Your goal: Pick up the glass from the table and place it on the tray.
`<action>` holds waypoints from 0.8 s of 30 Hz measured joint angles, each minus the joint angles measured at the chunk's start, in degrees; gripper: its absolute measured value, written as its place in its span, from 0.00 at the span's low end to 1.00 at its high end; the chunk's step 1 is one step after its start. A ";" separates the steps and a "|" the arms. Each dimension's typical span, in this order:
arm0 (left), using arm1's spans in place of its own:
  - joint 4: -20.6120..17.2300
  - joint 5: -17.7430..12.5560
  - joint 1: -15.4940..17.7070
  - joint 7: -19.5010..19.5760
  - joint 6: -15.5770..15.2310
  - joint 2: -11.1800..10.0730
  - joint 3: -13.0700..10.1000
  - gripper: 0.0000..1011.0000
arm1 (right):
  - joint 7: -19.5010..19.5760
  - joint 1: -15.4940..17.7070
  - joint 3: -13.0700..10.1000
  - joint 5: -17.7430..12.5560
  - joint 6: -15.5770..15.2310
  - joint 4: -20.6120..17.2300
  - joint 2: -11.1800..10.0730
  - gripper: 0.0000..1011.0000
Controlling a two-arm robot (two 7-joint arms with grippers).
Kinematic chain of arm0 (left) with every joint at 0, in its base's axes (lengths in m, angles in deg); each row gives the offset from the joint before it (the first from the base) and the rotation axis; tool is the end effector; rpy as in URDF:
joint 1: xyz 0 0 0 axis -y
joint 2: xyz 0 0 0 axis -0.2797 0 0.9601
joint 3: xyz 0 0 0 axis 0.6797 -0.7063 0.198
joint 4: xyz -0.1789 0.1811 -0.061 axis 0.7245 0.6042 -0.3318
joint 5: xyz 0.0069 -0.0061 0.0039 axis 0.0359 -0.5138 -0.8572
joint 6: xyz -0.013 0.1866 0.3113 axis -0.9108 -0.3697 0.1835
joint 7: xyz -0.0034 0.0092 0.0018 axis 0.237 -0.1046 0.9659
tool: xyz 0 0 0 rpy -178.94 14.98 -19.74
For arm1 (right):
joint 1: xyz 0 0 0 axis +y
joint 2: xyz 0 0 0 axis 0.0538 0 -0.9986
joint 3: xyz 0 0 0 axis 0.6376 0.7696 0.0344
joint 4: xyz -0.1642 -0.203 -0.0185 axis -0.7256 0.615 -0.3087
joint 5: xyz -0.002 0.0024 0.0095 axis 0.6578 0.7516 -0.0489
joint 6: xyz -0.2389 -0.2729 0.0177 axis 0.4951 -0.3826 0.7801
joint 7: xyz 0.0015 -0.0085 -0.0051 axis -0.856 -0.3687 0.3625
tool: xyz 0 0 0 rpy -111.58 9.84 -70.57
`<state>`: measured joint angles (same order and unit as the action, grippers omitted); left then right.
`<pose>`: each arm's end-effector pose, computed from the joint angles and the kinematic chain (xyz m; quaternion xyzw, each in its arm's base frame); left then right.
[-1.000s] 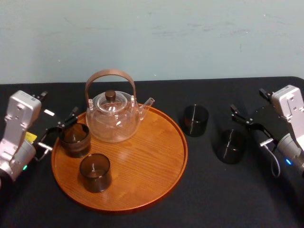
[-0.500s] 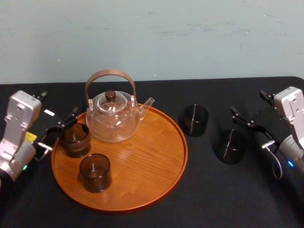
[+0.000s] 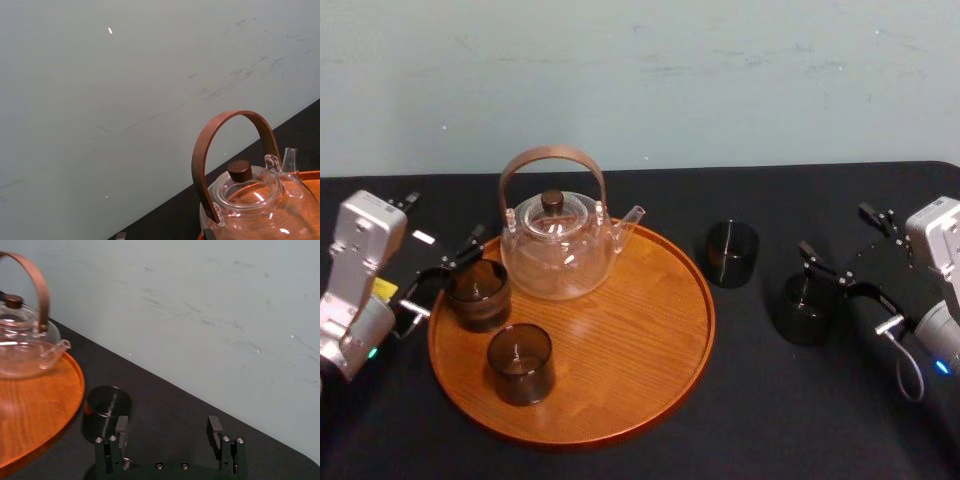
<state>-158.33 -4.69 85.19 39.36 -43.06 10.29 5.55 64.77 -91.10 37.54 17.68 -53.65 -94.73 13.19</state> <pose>0.4048 0.0522 -0.2897 0.1415 -0.1324 0.5799 0.7913 0.3766 -0.0506 -0.2767 -0.1350 -0.1212 -0.5451 0.8185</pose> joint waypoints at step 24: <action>0.00 0.00 0.00 0.00 0.00 0.00 0.00 0.99 | -1.40 9.99 -2.78 1.30 -2.68 -8.78 -0.75 0.99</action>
<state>-158.33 -4.69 85.19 39.36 -43.05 10.29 5.55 63.37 -81.11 34.76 18.97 -56.33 -103.51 12.44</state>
